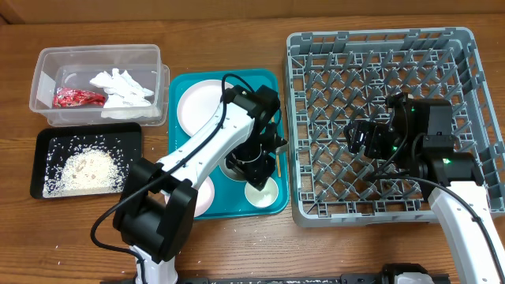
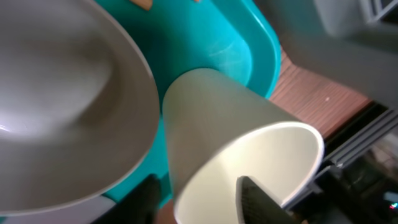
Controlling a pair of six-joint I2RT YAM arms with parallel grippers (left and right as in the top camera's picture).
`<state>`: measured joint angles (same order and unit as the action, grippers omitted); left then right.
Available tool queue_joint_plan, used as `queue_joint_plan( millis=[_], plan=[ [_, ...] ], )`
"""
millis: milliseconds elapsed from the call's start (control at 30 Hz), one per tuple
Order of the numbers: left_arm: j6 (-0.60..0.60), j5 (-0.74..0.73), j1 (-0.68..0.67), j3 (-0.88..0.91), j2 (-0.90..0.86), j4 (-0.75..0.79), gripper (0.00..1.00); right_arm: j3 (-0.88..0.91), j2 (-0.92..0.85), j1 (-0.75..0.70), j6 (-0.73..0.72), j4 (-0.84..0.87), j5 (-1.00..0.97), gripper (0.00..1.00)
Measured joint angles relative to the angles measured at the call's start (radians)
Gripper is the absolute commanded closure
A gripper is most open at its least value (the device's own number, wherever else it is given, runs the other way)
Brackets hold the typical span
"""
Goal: Sort waste into correct bins and load items into the dishwasher
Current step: 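Return bowl to teal tray and grasp the white cup with left gripper, then lift white cup and hand it to the right gripper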
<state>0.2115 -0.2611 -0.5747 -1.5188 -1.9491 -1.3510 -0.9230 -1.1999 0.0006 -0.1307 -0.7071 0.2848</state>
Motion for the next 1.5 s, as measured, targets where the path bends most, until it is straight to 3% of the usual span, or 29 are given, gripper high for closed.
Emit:
queue_joint_plan(
  millis=[67, 267, 633, 733, 867, 1000, 1133, 1300, 1500],
  plan=[
    [0.008, 0.001, 0.000, 0.015, 0.000, 0.014, 0.85, 0.000, 0.000, 0.000, 0.000, 0.000, 0.000, 0.00],
    [0.002, 0.000, 0.000, 0.021, 0.000, 0.036, 0.96, 0.000, 0.000, 0.000, 0.000, 0.000, 0.000, 0.00],
    [-0.045, -0.040, 0.044, -0.033, 0.000, -0.033, 0.96, 0.000, 0.000, 0.000, 0.000, 0.025, 0.072, 0.00],
    [-0.048, -0.146, 0.127, -0.138, 0.000, -0.069, 0.96, 0.000, -0.001, 0.000, -0.026, 0.084, 0.177, 0.00],
    [-0.024, -0.431, 0.297, -0.252, 0.000, -0.071, 0.96, -0.001, -0.001, 0.002, -0.109, 0.217, 0.326, 0.00],
    [0.018, -0.730, 0.451, -0.264, 0.000, -0.078, 0.96, -0.003, -0.011, 0.040, -0.193, 0.419, 0.463, 0.00],
    [0.036, -0.938, 0.497, -0.265, 0.000, -0.094, 0.96, -0.007, -0.055, 0.141, -0.281, 0.641, 0.584, 0.00],
    [0.050, -1.084, 0.496, -0.265, 0.000, -0.125, 0.96, -0.008, -0.136, 0.227, -0.343, 0.861, 0.671, 0.04],
    [0.054, -1.150, 0.496, -0.265, 0.000, -0.161, 0.96, -0.008, -0.170, 0.243, -0.384, 0.951, 0.727, 0.05]
  ],
)
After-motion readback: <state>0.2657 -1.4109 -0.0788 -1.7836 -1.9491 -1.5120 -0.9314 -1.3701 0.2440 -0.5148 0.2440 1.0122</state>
